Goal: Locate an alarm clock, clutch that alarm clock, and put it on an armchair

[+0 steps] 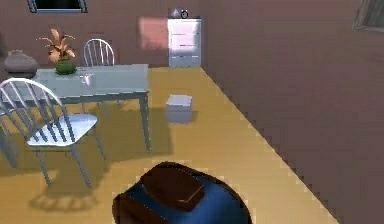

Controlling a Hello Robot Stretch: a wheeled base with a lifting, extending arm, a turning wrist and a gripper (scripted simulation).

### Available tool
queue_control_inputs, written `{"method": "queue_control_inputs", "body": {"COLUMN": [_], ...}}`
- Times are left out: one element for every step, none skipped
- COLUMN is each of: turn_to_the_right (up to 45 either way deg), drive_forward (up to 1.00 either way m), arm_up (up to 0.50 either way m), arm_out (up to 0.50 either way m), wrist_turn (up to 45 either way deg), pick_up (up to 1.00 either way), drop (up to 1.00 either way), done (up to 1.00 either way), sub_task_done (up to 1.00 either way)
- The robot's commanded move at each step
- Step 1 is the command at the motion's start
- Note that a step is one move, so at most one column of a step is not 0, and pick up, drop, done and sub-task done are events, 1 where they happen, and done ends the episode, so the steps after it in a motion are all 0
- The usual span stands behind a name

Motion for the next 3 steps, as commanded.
{"method": "queue_control_inputs", "body": {"turn_to_the_right": [-45.0,-45.0,-36.0], "drive_forward": [0.00,0.00,0.00], "arm_up": [0.00,0.00,0.00], "arm_out": [0.00,0.00,0.00], "wrist_turn": [0.0,0.0,0.0], "pick_up": [0.00,0.00,0.00], "drop": [0.00,0.00,0.00], "done": [0.00,0.00,0.00], "sub_task_done": [0.00,0.00,0.00]}}
